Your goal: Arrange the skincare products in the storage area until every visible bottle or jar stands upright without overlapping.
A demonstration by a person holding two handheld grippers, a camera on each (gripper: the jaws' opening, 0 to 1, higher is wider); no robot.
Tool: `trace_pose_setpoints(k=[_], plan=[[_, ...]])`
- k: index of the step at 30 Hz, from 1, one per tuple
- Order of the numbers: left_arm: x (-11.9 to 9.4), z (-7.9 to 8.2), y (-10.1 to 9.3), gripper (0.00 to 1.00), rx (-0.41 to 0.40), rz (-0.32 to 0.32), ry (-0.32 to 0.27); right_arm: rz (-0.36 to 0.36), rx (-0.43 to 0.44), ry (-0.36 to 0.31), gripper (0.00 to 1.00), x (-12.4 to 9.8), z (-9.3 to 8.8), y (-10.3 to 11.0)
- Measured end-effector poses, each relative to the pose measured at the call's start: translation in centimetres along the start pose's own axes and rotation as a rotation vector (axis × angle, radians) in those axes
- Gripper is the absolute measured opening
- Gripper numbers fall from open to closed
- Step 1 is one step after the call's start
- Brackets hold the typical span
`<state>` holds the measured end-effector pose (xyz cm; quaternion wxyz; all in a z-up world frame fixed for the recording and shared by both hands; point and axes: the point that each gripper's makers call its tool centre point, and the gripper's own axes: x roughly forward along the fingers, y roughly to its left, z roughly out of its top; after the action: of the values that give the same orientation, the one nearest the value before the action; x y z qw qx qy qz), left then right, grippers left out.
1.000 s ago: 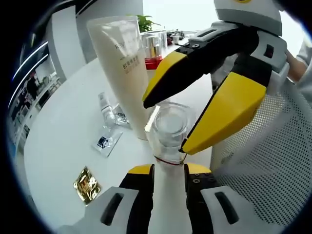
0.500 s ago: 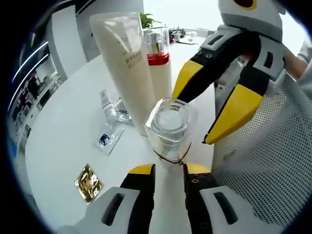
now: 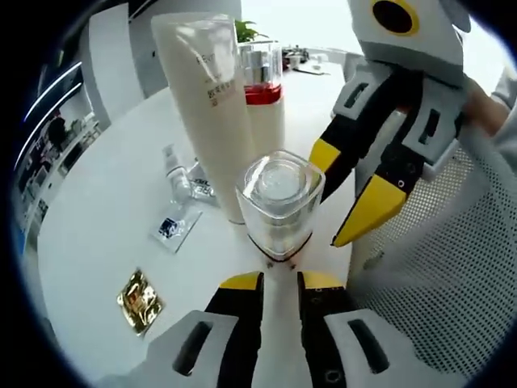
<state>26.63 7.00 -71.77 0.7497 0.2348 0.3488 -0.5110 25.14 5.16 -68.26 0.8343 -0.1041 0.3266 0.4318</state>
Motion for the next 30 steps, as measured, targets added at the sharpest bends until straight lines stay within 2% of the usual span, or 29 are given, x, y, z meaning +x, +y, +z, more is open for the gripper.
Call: trace_pose_setpoints(k=[6, 12, 30], plan=[[0.3, 0.2, -0.2, 0.11, 0.007, -0.005, 0.004, -0.003, 0.007, 0.005, 0.17, 0.3, 0.3, -0.1], [0.6, 0.8, -0.4, 0.12, 0.029, -0.016, 0.003, -0.008, -0.038, 0.038, 0.17, 0.5, -0.4, -0.4], [2.1, 2.4, -1.3, 0.06, -0.006, -0.032, 0.010, -0.083, 0.010, 0.051, 0.13, -0.8, -1.6, -3.0]])
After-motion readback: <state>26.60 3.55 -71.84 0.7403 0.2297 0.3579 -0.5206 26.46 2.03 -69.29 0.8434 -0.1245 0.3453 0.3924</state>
